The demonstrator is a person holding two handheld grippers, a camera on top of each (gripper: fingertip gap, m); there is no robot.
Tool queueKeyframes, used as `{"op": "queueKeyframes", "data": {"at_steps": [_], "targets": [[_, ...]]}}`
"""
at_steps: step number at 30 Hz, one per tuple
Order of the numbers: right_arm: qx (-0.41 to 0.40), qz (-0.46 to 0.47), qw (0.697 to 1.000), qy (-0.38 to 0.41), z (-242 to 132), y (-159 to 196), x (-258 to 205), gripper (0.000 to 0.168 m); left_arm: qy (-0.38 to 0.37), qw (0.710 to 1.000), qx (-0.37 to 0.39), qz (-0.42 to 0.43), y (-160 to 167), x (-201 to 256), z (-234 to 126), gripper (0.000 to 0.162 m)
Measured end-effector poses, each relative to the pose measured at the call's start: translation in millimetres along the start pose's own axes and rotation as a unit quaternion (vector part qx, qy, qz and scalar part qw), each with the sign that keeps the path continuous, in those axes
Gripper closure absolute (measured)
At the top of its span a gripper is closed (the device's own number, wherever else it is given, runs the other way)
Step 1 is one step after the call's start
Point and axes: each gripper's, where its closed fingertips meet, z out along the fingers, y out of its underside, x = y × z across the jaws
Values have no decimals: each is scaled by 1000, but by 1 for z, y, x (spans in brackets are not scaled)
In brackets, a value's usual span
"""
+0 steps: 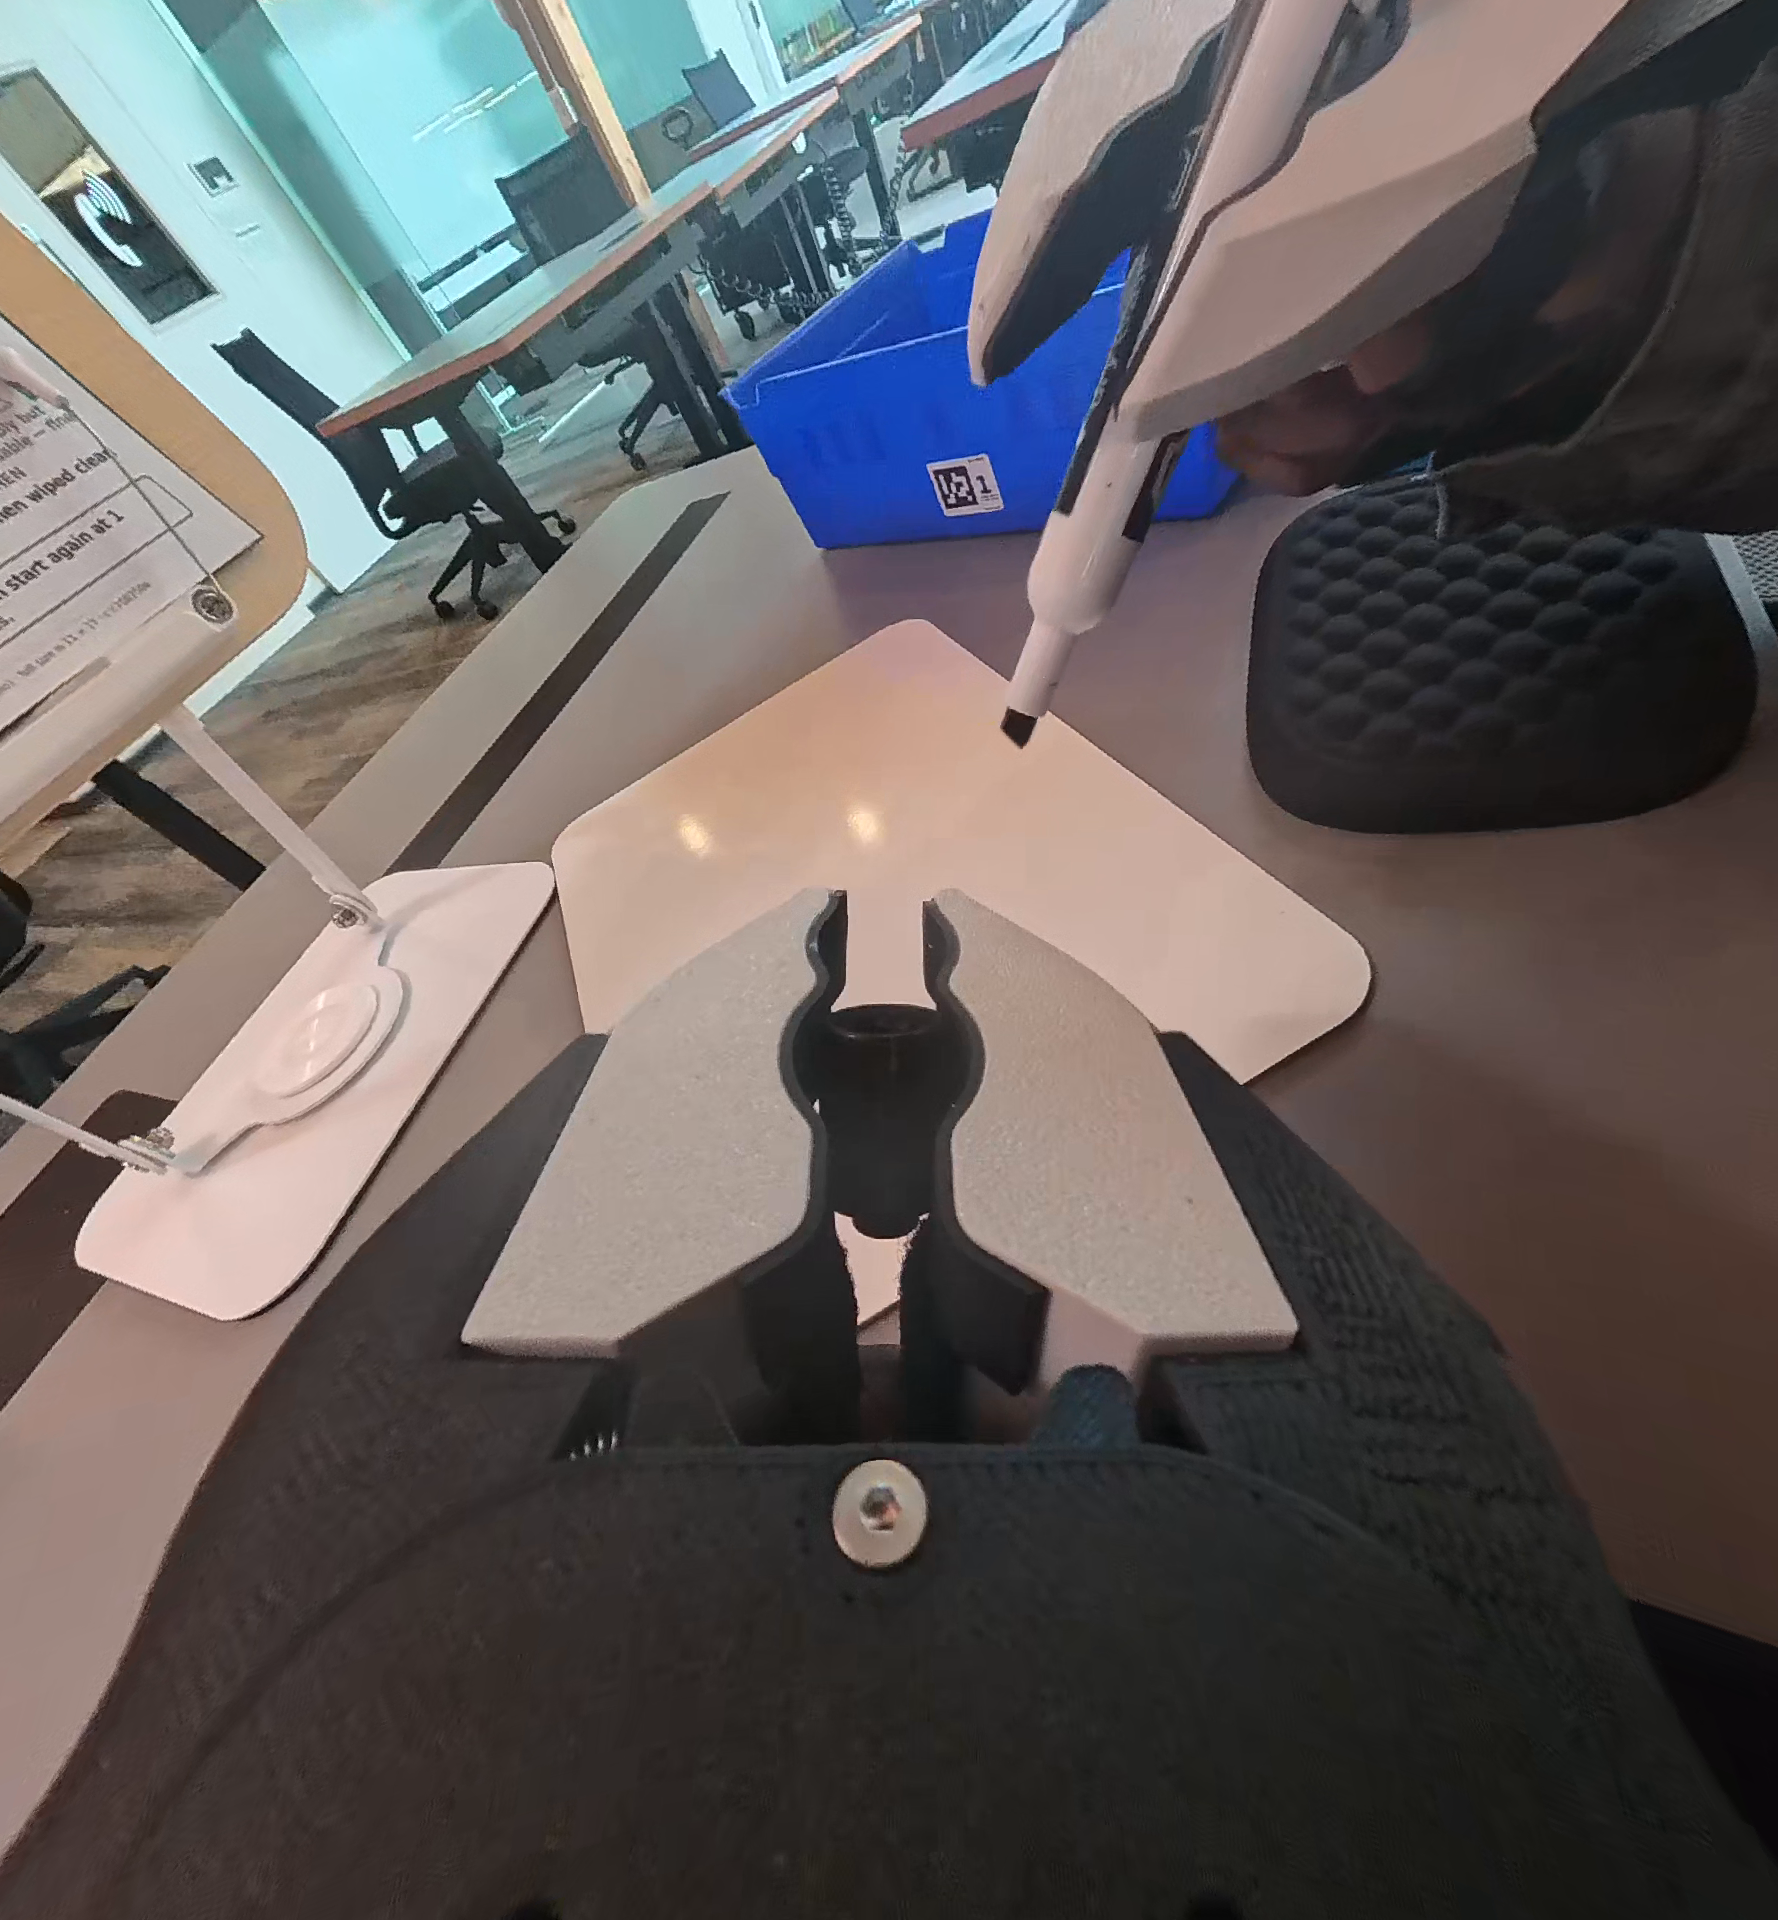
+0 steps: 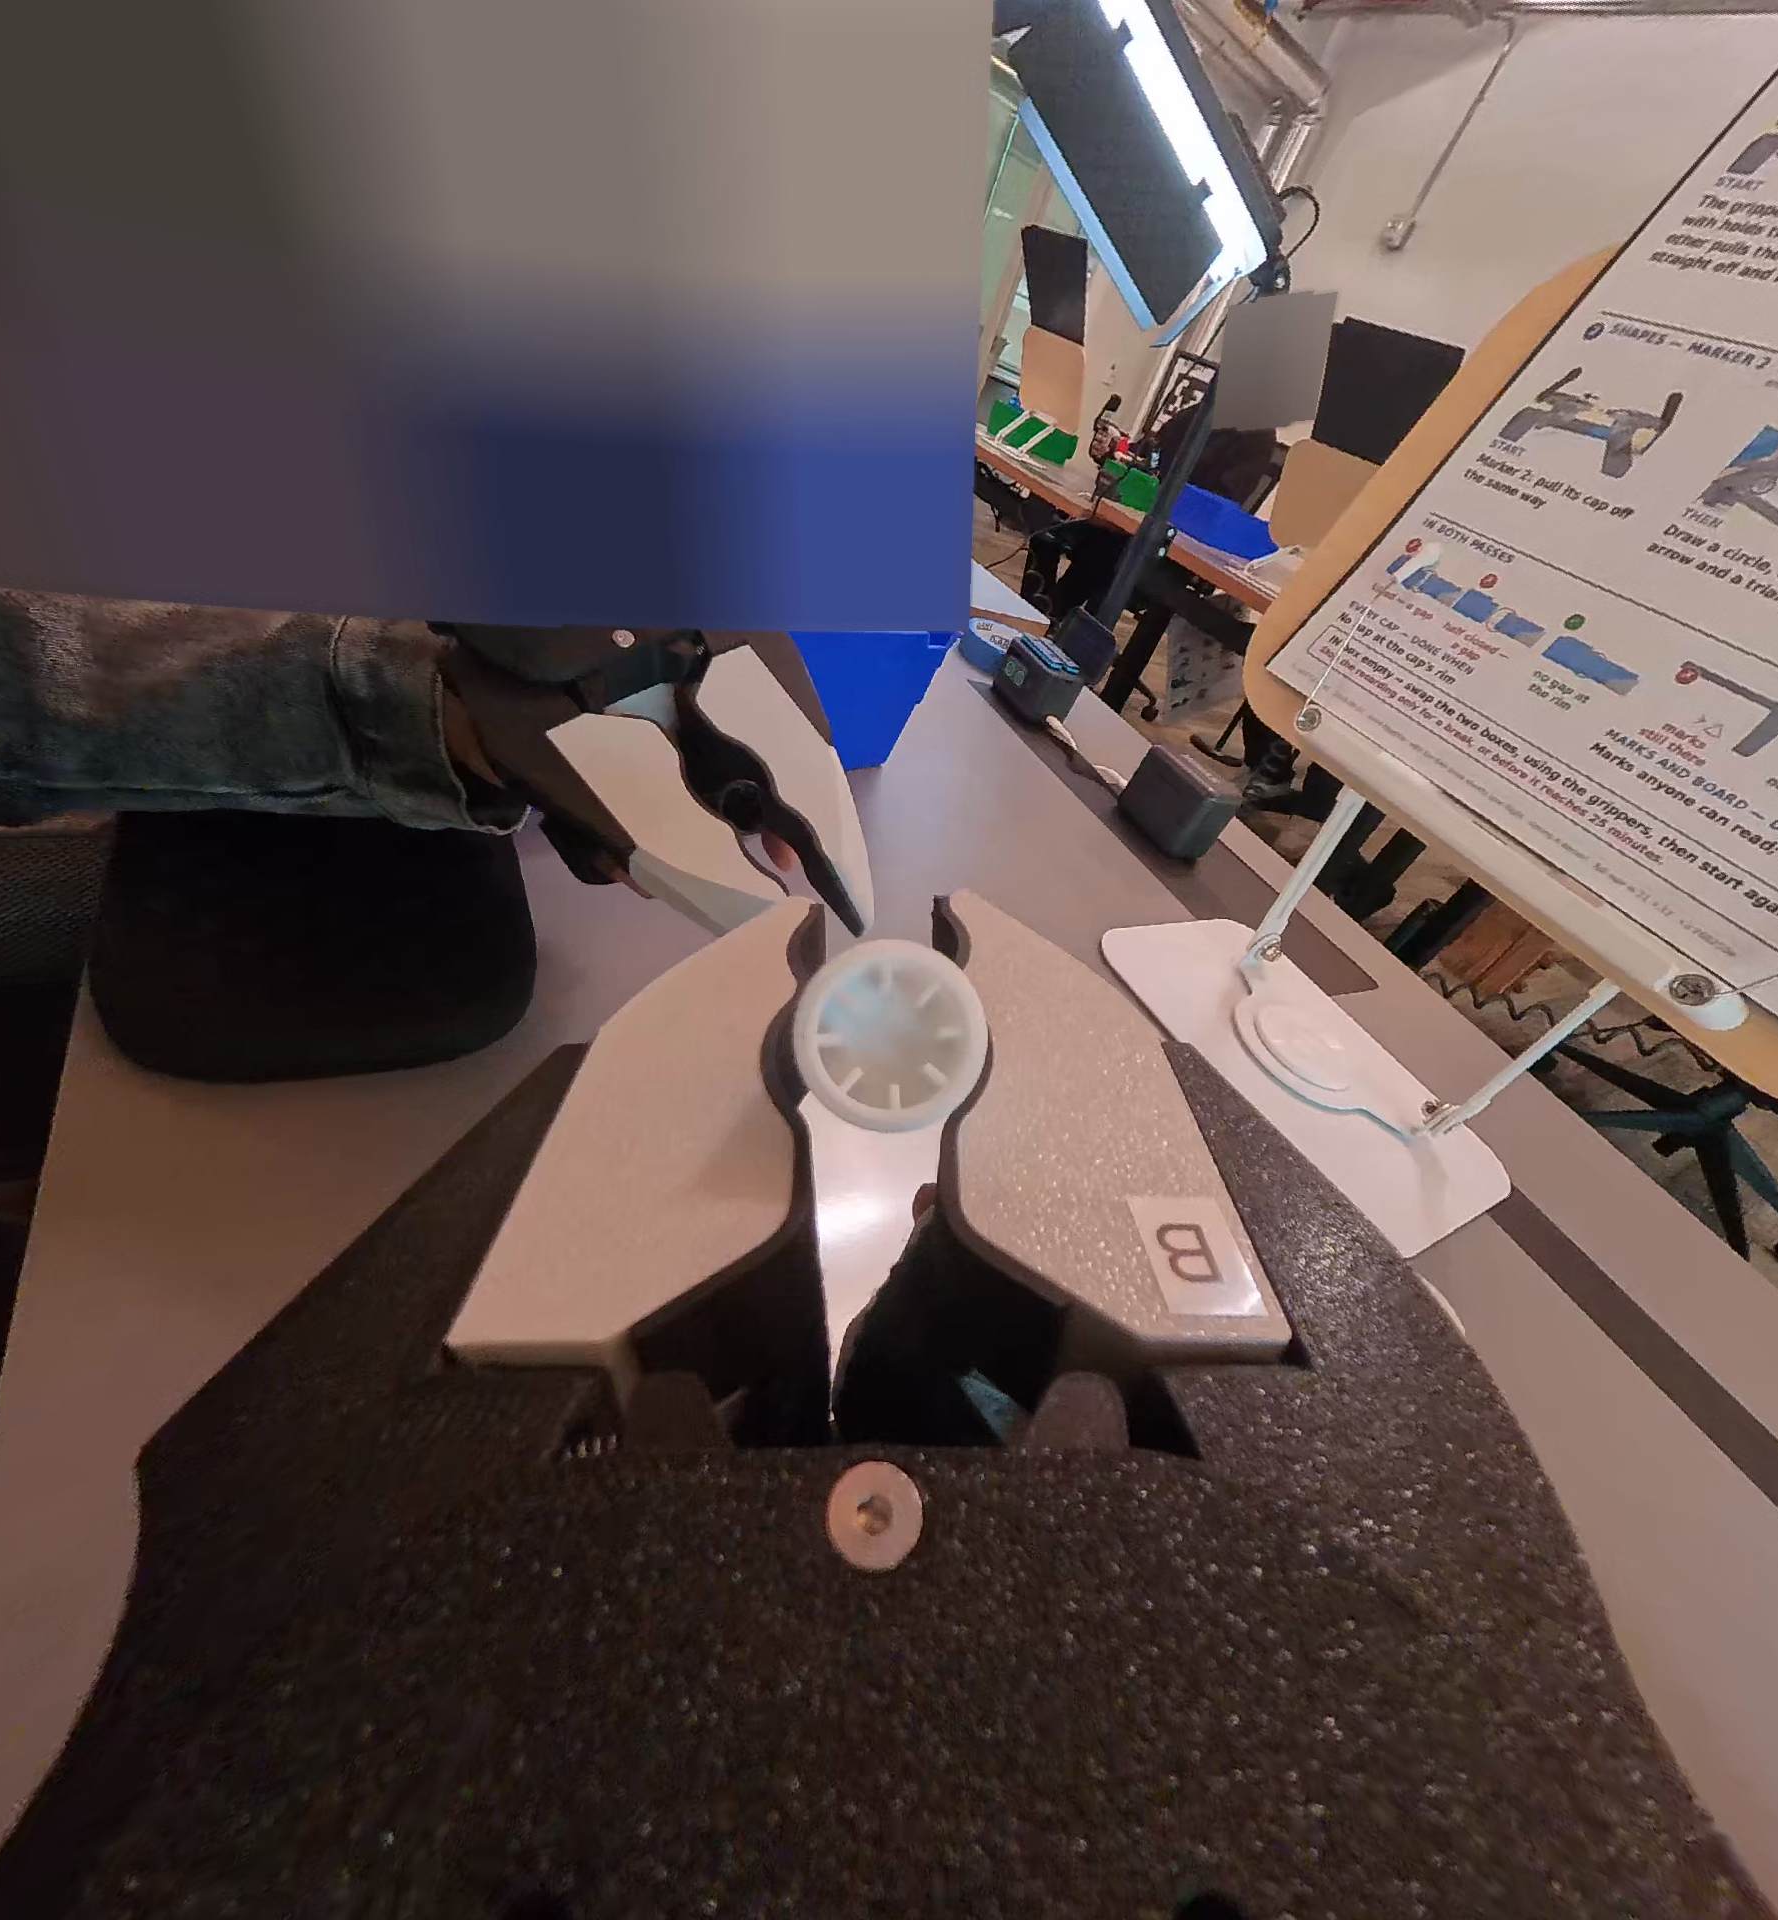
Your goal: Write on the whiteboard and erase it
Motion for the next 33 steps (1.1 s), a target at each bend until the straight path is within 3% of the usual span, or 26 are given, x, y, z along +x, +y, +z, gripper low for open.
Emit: {"op": "queueKeyframes", "data": {"at_steps": [33], "targets": [[-4,17,1000,-17,11,4,-8,148,12,1000,-10,-15,10,3,3,148]]}}
